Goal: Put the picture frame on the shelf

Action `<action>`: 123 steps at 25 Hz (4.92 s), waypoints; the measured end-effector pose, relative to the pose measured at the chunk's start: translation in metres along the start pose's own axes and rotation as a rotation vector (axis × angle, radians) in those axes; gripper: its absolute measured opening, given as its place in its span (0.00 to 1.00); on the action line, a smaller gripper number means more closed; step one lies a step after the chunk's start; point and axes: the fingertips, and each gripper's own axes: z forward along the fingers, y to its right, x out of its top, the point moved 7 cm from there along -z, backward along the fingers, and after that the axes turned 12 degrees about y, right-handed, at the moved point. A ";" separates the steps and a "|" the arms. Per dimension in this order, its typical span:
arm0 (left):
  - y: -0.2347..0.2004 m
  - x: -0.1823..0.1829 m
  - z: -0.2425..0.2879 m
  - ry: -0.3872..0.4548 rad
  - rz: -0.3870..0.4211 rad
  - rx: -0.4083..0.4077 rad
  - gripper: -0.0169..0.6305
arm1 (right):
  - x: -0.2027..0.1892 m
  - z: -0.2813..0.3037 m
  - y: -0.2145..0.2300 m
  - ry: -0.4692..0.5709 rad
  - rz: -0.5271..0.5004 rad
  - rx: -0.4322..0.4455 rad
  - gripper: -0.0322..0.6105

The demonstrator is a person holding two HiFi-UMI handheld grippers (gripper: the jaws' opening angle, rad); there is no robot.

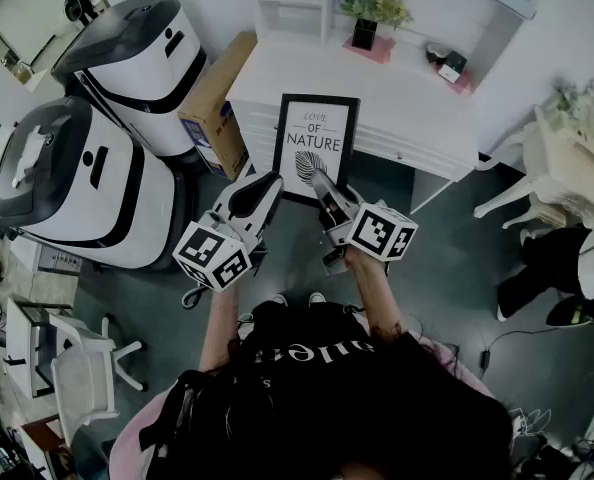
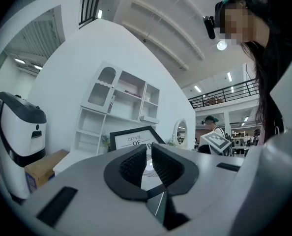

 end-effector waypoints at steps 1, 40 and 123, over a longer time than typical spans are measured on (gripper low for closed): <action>-0.001 -0.001 0.000 0.001 -0.003 0.001 0.09 | 0.000 0.000 0.002 -0.001 0.000 -0.001 0.13; -0.113 -0.036 0.041 -0.067 -0.042 0.049 0.09 | -0.012 0.118 0.070 -0.101 0.064 -0.023 0.13; -0.539 -0.050 0.333 -0.145 -0.137 -0.121 0.09 | 0.175 0.638 0.311 0.116 0.344 -0.211 0.13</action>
